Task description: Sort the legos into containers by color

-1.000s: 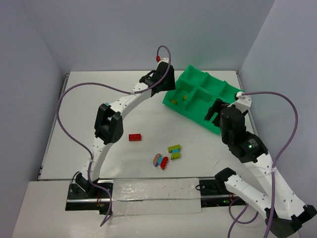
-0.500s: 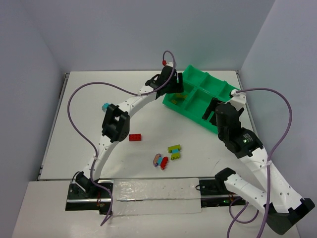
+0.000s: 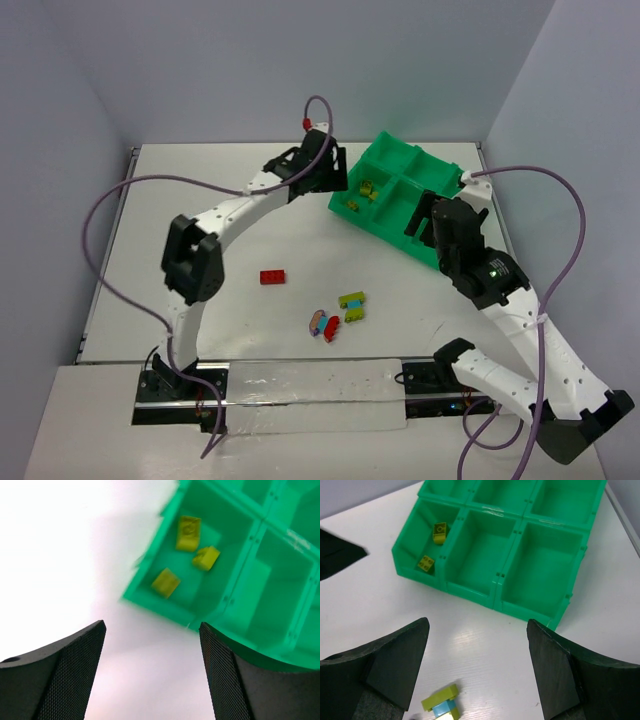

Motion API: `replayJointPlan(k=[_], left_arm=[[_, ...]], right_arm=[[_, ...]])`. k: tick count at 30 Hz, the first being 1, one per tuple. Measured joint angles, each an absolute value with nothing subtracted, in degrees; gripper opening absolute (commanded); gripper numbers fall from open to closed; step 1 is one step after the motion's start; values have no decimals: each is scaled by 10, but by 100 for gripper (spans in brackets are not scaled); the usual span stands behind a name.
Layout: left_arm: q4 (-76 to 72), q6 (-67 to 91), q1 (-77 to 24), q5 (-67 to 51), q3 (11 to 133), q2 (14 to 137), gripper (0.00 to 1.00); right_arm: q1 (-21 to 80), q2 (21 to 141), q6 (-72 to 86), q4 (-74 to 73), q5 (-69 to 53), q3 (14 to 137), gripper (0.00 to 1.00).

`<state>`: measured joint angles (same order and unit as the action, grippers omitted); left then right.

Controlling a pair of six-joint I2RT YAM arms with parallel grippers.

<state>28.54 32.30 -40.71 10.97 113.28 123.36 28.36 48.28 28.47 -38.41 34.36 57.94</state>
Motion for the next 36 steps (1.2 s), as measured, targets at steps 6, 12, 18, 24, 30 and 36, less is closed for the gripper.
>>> replayJointPlan(k=[6, 12, 18, 24, 30, 36], left_arm=[[334, 316, -366, 196, 993, 1016, 88], [388, 337, -258, 246, 868, 922, 88], [446, 395, -198, 272, 831, 960, 88], [459, 468, -150, 275, 839, 1011, 86], [460, 495, -103, 246, 867, 1086, 87], [457, 496, -104, 208, 896, 1118, 87]], right_arm=[[284, 486, 290, -389, 335, 607, 86], [284, 505, 304, -400, 324, 628, 86], [286, 555, 305, -403, 303, 665, 86], [287, 595, 296, -405, 292, 698, 86], [287, 621, 289, -407, 291, 726, 86], [288, 642, 286, -409, 290, 737, 86]])
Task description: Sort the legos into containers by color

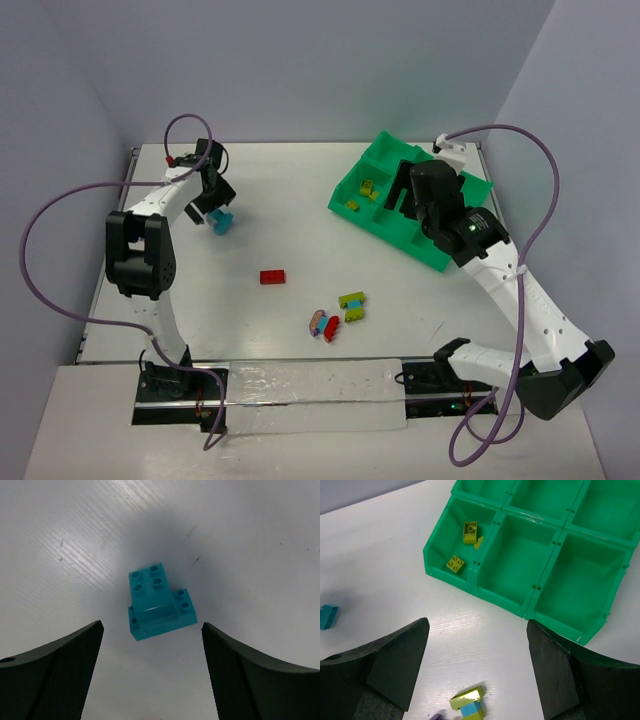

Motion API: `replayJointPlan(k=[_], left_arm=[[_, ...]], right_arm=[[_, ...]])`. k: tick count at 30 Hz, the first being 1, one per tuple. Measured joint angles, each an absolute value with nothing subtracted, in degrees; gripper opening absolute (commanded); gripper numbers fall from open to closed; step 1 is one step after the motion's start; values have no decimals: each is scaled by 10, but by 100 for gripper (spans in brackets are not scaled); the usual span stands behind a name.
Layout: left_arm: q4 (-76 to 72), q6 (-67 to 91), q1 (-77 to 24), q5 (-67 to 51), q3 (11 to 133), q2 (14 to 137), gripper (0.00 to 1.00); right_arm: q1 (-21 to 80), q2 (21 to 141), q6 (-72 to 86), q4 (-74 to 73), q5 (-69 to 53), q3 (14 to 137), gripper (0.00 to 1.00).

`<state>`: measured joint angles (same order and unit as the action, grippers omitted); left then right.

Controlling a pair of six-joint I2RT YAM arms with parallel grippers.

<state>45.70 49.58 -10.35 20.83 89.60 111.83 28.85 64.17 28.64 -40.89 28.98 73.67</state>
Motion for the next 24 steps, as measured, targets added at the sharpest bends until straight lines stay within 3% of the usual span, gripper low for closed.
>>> replayJointPlan(k=[12, 20, 24], left_arm=[[434, 515, -96, 195, 908, 1164, 74], [424, 513, -93, 193, 908, 1165, 43], [420, 501, -93, 192, 908, 1165, 33]], right_arm=[[289, 657, 282, -412, 286, 751, 86], [289, 670, 283, -412, 281, 759, 86], [289, 671, 283, -413, 280, 763, 86]])
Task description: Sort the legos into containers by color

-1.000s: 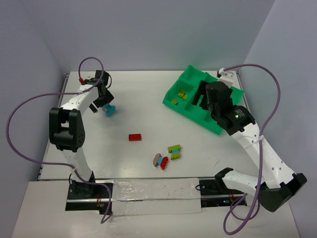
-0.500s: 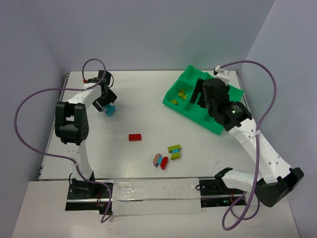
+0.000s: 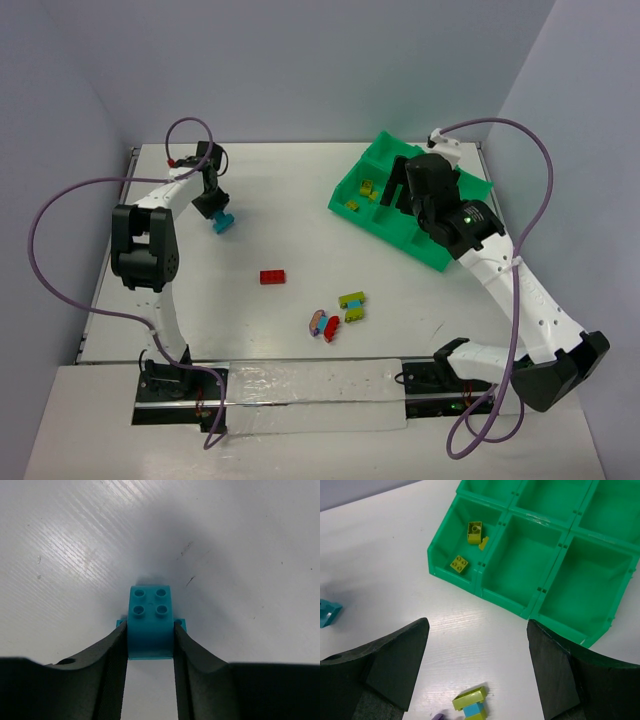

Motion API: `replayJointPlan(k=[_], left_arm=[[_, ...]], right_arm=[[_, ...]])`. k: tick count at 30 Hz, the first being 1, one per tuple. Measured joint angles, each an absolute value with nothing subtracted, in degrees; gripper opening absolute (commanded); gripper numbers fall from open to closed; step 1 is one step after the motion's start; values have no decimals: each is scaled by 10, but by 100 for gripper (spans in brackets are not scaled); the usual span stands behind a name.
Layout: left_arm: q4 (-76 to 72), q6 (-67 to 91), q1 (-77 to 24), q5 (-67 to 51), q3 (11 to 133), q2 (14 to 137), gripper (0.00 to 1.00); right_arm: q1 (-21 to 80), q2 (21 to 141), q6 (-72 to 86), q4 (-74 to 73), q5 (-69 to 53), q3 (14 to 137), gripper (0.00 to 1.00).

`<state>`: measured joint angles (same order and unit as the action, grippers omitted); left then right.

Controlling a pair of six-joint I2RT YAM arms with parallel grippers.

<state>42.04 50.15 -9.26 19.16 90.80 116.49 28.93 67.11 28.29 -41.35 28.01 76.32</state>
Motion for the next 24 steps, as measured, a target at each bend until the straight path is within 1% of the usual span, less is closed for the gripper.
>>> replayJointPlan(k=[1, 4, 8, 10, 16, 21, 24], left_arm=[[419, 500, -93, 192, 908, 1165, 29], [418, 488, -93, 189, 908, 1165, 0], [415, 457, -92, 168, 908, 1164, 0], [414, 441, -91, 140, 908, 1161, 0], [378, 409, -93, -19, 903, 1099, 0], [276, 462, -96, -180, 859, 1001, 0], [195, 519, -104, -264, 833, 965, 0]], right_arm=[[290, 672, 283, -414, 280, 766, 86], [290, 676, 283, -416, 279, 776, 86], [296, 692, 278, -419, 269, 796, 86], [304, 703, 273, -421, 259, 808, 86], [337, 732, 248, -419, 190, 820, 87], [340, 729, 232, -379, 77, 785, 86], [340, 731, 230, -357, 12, 779, 85]])
